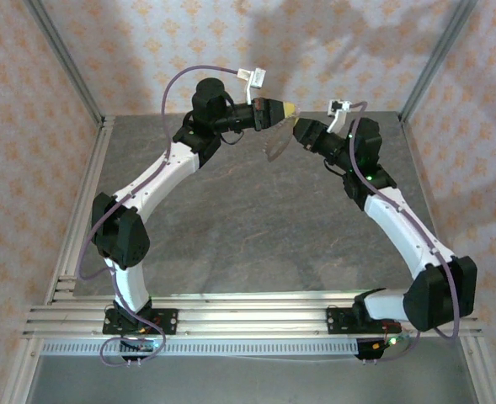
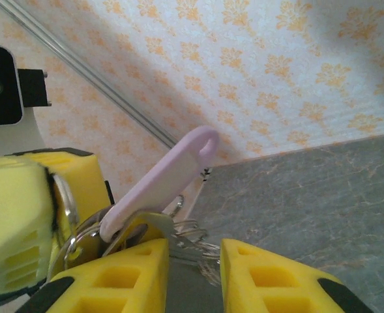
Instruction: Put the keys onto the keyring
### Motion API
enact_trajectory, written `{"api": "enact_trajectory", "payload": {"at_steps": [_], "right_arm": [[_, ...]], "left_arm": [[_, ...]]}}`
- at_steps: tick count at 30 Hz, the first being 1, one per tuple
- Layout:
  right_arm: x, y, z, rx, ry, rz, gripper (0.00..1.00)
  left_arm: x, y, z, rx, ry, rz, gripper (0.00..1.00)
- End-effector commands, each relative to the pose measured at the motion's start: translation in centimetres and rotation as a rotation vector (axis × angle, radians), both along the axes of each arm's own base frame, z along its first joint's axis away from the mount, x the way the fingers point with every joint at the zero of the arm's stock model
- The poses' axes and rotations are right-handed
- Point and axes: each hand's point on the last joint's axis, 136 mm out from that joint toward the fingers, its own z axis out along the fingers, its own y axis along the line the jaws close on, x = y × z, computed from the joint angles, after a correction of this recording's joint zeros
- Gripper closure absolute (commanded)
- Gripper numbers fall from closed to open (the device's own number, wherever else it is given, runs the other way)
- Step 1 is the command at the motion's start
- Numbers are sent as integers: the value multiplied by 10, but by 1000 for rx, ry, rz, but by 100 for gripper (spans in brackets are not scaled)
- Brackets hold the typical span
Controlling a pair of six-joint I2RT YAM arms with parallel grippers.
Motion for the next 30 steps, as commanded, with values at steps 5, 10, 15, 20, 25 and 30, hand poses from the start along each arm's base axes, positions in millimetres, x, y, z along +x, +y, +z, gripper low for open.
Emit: {"api": "enact_trajectory", "payload": {"at_steps": [5,10,15,20,25,30], "right_arm": [[-27,-36,21,-26,-106,-108,66],[-32,-43,15,-71,-107,-128,55],[-31,-48,6,-131,-111,-155,53],[-29,-57,-7,-184,-111,-206,52],[-32,-62,-16,-183,-120,-236,52],[-40,-56,-19,-147,-133,-225,51]], "left_arm": [[-29,4,43,-54,-104,-40,100],[-34,5,48,-56,-111,-49,100],[-39,4,50,-48,-114,-61,100],[-45,2,49,-25,-118,-80,100],[-50,0,47,9,-117,-109,100],[-56,-2,42,40,-115,-149,100]]}}
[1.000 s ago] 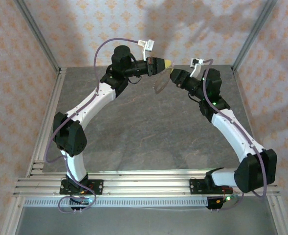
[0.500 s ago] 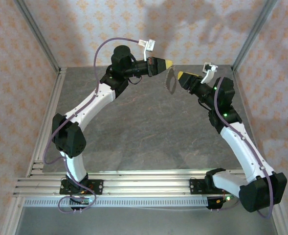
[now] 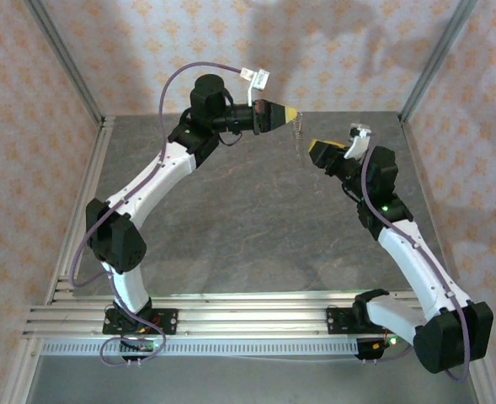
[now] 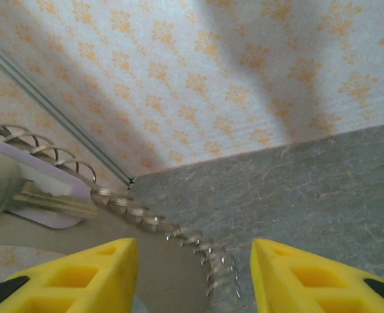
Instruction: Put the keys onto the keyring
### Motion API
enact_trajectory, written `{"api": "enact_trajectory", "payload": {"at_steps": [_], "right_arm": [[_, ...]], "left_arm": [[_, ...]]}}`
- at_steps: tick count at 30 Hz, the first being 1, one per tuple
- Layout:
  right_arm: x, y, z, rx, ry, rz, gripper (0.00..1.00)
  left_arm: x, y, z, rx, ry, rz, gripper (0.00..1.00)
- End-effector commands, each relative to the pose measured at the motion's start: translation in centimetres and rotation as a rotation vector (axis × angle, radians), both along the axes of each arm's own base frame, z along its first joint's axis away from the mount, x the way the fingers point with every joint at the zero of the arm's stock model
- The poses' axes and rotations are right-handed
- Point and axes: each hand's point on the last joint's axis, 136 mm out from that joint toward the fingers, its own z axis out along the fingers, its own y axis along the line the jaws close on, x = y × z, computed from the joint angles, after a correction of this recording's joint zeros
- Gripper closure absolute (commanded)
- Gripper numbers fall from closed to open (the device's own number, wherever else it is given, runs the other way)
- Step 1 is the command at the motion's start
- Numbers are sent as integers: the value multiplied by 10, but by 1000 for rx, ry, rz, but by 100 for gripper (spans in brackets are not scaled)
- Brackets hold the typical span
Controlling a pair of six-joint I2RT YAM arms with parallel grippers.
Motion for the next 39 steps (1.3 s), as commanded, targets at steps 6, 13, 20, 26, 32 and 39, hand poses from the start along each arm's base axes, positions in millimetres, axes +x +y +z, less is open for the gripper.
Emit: {"api": "enact_trajectory", "payload": {"at_steps": [6,13,20,26,32,39], "right_arm": [[-11,13,18,43,-100,5,50],[-16,26,30,50,-131,33,49],[-21,32,32,24,-138,55,47],[-24,36,34,22,-146,79,46],[-29,41,36,-3,-159,104,43],[-31,42,41,-35,-176,114,42]], "left_arm": [[-31,-1,24,11,-74,-96,100],[-34,-3,19,34,-92,-105,100],[-34,-3,19,35,-96,-99,100],[-32,-4,18,37,-92,-96,100],[-29,-4,16,36,-92,-89,100],[-28,-5,16,32,-88,-89,100]]}}
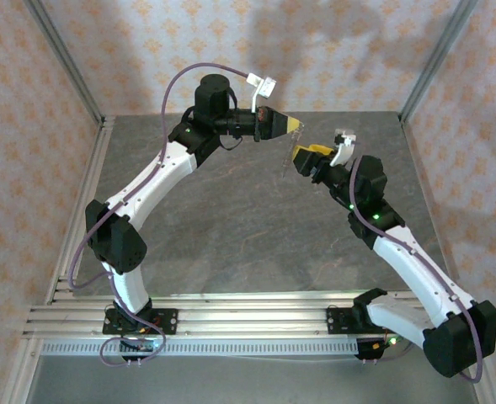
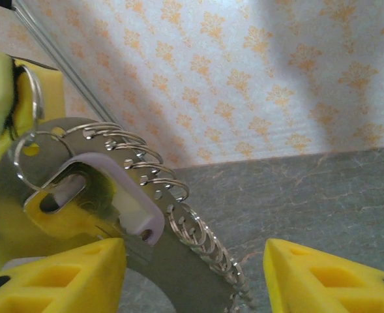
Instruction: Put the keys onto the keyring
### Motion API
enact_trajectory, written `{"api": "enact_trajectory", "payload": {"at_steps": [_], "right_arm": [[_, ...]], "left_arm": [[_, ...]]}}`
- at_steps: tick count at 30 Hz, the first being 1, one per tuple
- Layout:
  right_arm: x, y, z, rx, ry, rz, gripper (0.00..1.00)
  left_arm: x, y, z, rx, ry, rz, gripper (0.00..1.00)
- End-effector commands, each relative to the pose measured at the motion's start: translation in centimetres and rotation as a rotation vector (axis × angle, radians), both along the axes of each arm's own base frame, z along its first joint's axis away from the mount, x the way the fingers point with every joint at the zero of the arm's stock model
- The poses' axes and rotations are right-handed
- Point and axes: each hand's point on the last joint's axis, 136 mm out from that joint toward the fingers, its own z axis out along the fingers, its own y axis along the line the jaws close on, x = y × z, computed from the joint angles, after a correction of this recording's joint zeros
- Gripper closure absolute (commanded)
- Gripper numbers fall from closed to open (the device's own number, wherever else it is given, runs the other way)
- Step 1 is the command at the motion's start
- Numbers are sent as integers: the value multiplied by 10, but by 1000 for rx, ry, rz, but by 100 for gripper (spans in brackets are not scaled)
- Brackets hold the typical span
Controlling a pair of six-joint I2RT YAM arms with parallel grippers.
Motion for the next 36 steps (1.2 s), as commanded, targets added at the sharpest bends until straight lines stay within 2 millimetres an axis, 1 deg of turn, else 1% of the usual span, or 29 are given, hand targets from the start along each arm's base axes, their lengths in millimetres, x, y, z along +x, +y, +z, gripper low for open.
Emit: {"api": "enact_trajectory", "payload": {"at_steps": [1,9,15,18,23,26,28,31,36], "right_arm": [[-10,3,30,-14,-86,29,42],[-7,3,40,-57,-111,25,41],[-3,4,39,-81,-108,24,43],[-3,6,37,-91,-101,34,48],[-4,5,30,-106,-89,31,50],[-3,5,26,-109,-81,30,55],[-3,5,26,-110,-81,30,60],[-3,4,27,-110,-83,28,65],[-3,4,29,-110,-88,29,70]], "left_arm": [[-11,1,28,-38,-71,-20,100],[-11,0,26,-37,-68,-21,100],[-12,1,27,-38,-69,-22,100],[-12,0,27,-37,-67,-22,100],[-12,1,28,-39,-72,-21,100],[-12,1,29,-40,-74,-23,100],[-12,1,28,-39,-71,-24,100],[-12,1,27,-37,-71,-24,100],[-13,1,28,-38,-73,-24,100]]}}
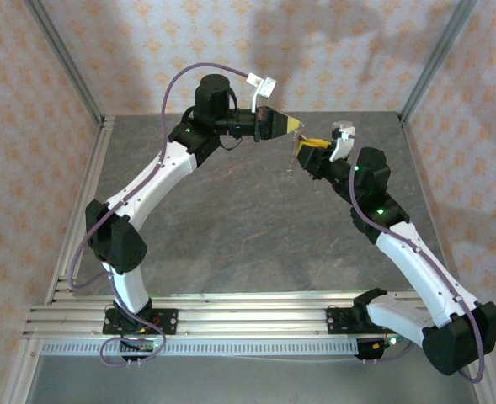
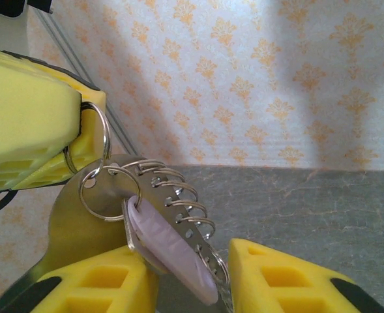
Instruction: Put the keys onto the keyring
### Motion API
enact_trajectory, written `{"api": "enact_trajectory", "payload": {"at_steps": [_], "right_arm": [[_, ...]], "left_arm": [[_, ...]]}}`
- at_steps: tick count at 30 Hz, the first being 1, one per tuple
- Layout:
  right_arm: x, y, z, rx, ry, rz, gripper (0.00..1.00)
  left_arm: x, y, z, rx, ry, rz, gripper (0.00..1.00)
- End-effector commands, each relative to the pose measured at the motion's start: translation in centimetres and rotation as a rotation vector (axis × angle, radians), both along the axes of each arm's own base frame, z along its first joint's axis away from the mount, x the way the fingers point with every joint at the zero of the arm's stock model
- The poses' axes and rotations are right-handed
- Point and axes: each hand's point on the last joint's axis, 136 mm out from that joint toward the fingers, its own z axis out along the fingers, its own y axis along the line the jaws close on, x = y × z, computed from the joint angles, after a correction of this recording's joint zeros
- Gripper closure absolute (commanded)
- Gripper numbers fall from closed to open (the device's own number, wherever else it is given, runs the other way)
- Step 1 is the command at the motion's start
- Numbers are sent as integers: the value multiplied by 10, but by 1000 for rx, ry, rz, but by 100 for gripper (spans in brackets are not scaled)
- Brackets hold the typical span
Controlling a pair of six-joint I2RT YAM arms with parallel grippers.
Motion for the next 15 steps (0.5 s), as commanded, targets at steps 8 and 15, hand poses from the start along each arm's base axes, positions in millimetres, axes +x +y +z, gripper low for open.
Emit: {"api": "enact_trajectory", "payload": {"at_steps": [8,15], "right_arm": [[-6,1,15,-4,-46,12,79],[-9,1,19,-9,-55,17,93]], "left_arm": [[-12,1,29,-41,-72,-24,100],[-11,0,28,-43,-72,-24,100]]}}
